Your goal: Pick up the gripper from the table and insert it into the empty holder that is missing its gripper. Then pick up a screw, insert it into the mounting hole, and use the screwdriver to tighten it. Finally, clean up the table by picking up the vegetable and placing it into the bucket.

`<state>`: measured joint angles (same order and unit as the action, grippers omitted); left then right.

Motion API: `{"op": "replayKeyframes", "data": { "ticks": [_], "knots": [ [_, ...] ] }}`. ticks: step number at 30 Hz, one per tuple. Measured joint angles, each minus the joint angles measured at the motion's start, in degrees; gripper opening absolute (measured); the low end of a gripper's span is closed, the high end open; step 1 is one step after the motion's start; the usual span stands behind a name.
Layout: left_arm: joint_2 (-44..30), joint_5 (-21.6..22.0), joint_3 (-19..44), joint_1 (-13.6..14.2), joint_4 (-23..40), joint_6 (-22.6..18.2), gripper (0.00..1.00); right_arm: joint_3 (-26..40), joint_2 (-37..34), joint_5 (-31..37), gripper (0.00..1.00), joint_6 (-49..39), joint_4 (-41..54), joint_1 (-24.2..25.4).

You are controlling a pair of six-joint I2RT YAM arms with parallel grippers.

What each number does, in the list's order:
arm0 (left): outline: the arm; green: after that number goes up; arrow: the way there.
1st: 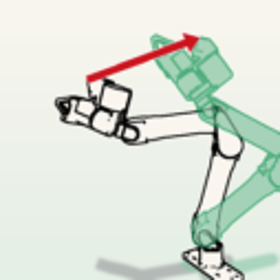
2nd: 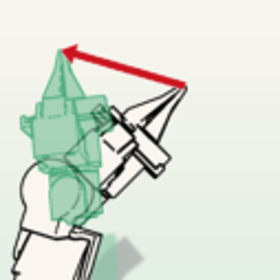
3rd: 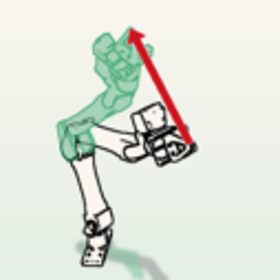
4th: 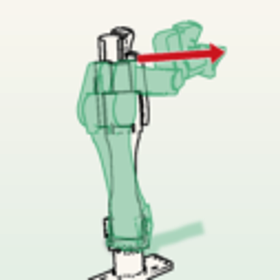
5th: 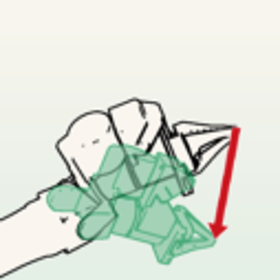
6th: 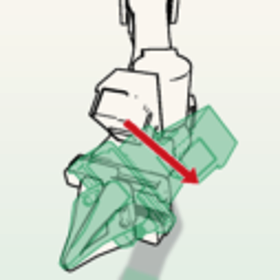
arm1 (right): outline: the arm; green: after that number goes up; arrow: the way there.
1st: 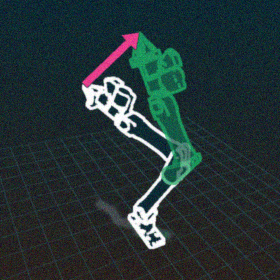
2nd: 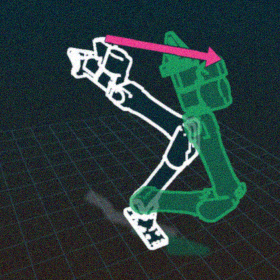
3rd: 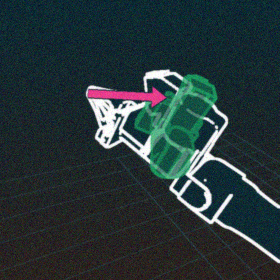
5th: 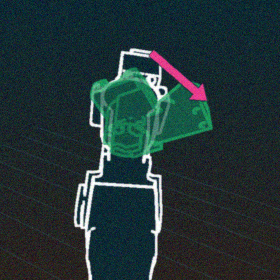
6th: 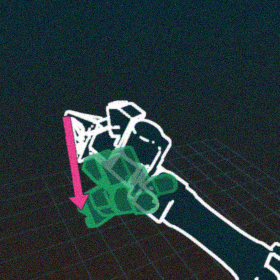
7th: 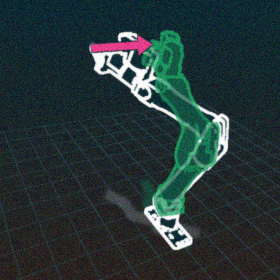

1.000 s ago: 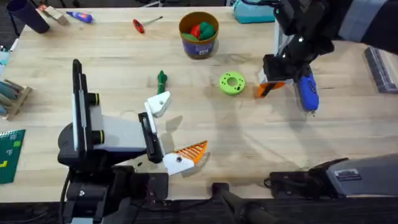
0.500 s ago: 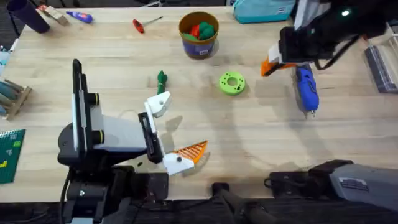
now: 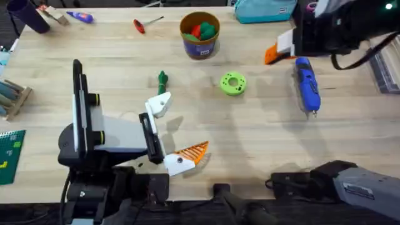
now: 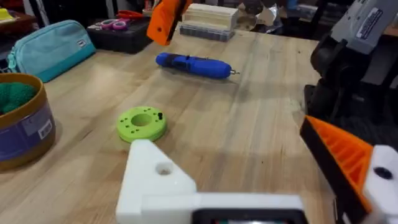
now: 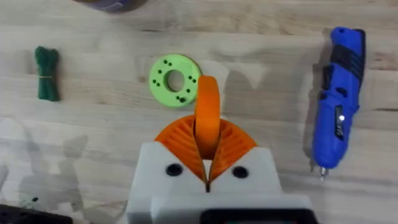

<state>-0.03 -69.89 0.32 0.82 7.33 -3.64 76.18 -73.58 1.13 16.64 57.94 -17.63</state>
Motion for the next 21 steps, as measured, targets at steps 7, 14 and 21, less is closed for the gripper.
{"op": "replayKeyframes", "data": {
  "ticks": [7, 14, 21],
  "knots": [
    [0.0, 0.0, 0.0, 0.0, 0.0, 0.0, 0.991, 0.0, 0.0, -5.6, 0.008, 0.1, -7.7, -2.9],
    [0.0, 0.0, 0.0, 0.0, 0.0, 0.0, 0.991, -1.3, 0.2, -14.5, 0.008, 0.5, -16.8, -3.0],
    [0.0, 0.0, 0.0, 0.0, 0.0, 0.0, 0.991, -9.7, 3.5, -19.3, 0.008, 3.6, -29.2, -2.9]
  ]
}}
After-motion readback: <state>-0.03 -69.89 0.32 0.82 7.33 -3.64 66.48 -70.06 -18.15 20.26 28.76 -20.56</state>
